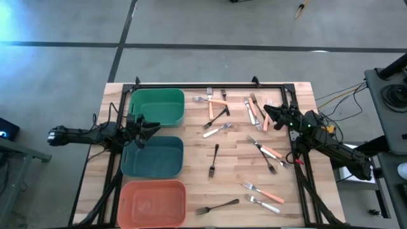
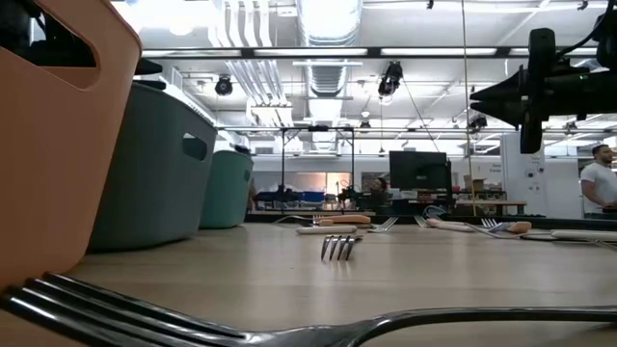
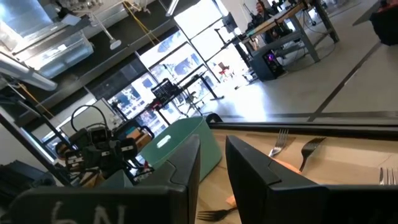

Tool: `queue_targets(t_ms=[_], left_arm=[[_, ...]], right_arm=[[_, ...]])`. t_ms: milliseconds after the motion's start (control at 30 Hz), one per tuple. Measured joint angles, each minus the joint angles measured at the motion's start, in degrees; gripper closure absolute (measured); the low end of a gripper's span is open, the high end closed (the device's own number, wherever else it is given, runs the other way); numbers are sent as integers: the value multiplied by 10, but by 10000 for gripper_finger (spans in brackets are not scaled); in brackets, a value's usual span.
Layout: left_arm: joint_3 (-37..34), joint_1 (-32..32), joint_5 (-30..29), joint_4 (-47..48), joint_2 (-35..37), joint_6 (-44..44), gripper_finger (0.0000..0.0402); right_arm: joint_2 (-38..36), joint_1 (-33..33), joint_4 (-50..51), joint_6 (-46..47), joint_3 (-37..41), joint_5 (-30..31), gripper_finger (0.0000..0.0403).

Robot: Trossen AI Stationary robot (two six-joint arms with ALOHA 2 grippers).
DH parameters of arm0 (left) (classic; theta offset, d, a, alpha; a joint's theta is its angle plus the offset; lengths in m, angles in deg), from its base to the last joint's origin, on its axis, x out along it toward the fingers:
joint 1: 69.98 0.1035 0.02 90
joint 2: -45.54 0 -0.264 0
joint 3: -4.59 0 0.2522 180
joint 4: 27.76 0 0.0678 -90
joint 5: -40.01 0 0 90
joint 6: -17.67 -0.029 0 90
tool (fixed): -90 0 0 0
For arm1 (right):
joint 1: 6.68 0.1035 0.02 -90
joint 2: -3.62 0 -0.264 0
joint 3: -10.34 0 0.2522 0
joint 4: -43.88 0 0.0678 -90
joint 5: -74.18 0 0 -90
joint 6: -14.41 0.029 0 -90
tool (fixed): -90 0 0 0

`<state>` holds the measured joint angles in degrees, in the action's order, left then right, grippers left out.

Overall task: Sort silverware by color (type)
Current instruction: Put the orange fork into the green bin

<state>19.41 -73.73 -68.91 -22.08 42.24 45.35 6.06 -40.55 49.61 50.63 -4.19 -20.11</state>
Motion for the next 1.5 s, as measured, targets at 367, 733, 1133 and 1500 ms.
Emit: queue_targets(t_ms=[367,733,1133,1500], left_arm=[[0,0,0,0,0,0,290],[0,0,0,0,0,0,290],[0,0,0,0,0,0,290],[0,0,0,0,0,0,290]], right_arm=[[0,0,0,37,0,6,335],[32,0,67,61,-43,36,335],[322,-2,463,82,-362,163,335],[532,-63,648,-20,-535,144,335]])
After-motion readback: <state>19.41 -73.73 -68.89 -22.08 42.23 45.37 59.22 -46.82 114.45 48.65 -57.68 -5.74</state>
